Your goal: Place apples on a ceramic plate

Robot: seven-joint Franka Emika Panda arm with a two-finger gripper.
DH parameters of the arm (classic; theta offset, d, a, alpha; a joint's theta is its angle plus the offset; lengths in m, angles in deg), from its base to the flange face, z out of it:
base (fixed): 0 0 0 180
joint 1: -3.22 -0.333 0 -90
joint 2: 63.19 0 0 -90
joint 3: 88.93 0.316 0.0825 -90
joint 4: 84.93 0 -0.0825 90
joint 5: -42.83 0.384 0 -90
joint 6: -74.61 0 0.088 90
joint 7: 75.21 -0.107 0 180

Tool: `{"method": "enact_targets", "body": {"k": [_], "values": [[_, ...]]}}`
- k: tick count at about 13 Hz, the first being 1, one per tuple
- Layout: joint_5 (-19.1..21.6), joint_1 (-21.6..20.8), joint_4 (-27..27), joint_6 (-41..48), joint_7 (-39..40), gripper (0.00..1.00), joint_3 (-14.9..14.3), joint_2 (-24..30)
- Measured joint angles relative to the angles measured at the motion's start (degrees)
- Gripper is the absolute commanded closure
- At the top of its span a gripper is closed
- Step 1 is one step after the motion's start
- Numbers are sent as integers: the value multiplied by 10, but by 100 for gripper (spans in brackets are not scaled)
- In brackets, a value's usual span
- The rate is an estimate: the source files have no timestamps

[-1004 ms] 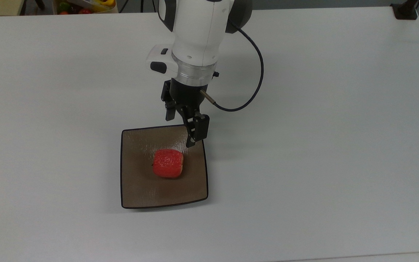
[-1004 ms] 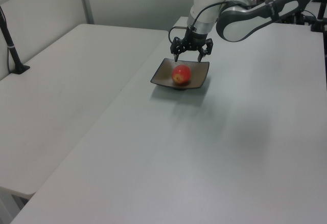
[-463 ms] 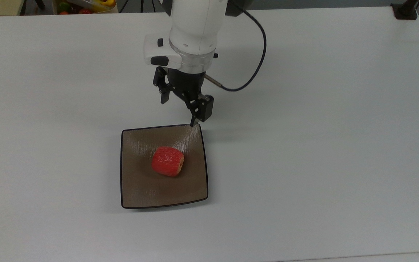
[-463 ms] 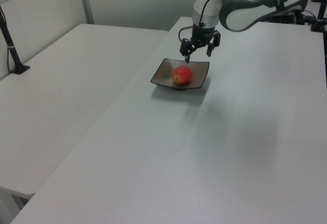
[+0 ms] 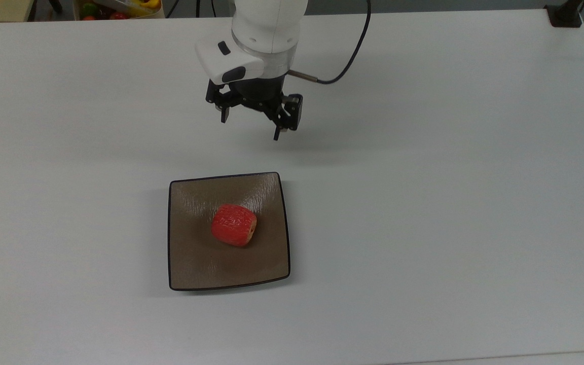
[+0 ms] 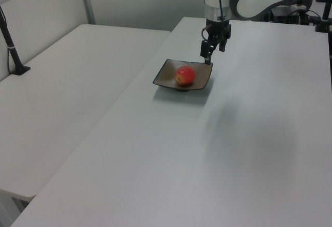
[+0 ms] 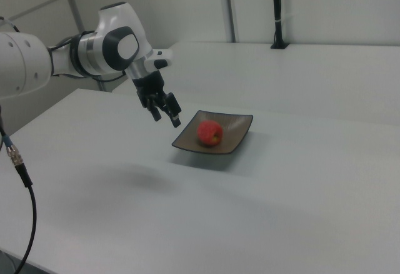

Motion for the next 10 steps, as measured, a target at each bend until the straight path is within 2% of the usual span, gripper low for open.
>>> {"method": "enact_targets", "body": {"k": [3, 5, 10], "values": [[20, 1, 30, 40, 117, 0, 0, 48], [44, 3, 42, 57, 161, 0, -4, 76], [82, 17, 60, 60, 181, 0, -19, 112]]}}
